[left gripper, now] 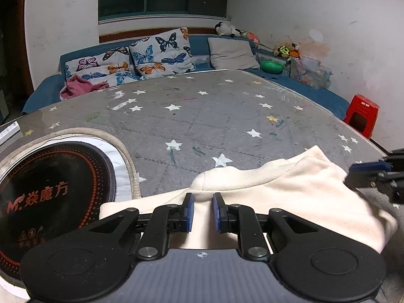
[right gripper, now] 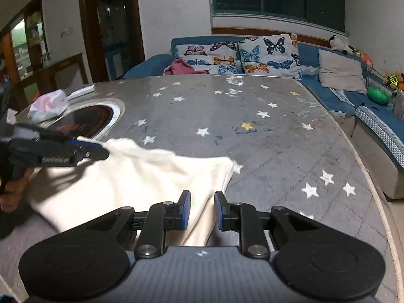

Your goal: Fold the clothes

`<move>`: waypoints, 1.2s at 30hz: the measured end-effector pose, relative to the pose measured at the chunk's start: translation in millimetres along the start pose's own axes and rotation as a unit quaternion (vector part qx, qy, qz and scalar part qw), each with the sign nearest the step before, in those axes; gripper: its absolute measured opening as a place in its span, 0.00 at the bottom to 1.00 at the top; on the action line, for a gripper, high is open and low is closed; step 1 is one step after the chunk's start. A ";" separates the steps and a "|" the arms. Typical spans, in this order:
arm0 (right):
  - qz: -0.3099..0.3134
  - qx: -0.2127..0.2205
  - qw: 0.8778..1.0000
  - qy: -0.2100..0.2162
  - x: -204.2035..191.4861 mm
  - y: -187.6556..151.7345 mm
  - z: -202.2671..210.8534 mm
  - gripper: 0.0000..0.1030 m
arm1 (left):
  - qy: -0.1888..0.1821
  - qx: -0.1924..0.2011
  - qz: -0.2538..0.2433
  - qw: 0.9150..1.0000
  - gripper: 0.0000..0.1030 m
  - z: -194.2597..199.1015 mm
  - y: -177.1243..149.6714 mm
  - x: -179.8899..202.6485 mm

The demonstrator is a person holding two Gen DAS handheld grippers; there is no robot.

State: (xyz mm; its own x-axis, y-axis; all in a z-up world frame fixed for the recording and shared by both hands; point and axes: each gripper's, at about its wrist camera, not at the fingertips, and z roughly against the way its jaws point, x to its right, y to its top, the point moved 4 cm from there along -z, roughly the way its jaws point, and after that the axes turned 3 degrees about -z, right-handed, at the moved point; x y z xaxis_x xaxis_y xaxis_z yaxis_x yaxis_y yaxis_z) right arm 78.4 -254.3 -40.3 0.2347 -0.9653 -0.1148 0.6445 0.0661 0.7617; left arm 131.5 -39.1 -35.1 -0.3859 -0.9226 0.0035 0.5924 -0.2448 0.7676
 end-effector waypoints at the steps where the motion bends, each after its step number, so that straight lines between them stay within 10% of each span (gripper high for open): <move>1: -0.003 0.001 1.000 0.002 2.2 1.6 -2.6 0.18 | 0.001 0.000 0.000 1.000 0.18 0.1 0.0 0.4; 11: 0.035 0.008 0.999 -0.023 -7.3 9.6 -15.8 0.15 | 0.006 0.006 0.004 1.000 0.19 3.3 -2.7 0.3; 19: 0.000 -0.037 0.996 0.078 -20.7 48.2 -39.3 0.15 | -0.009 0.033 -0.014 0.999 0.19 30.3 -3.7 16.9; 27: -0.034 -0.103 0.990 0.091 -15.9 58.8 -86.9 0.14 | -0.037 0.042 -0.041 0.998 0.20 55.7 -20.8 39.6; 36: 0.048 -0.058 0.996 0.057 -42.4 63.4 -86.6 0.03 | -0.036 0.019 -0.018 0.999 0.27 53.1 -38.3 31.7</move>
State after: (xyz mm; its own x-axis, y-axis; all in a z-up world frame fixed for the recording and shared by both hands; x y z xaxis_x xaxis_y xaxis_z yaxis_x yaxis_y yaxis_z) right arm 172.3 -187.3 -42.3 0.3754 -0.9189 -0.1214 0.6934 0.1915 0.6947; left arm 59.1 -43.2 -30.3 -0.4577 -0.8889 0.0200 0.5505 -0.2657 0.7914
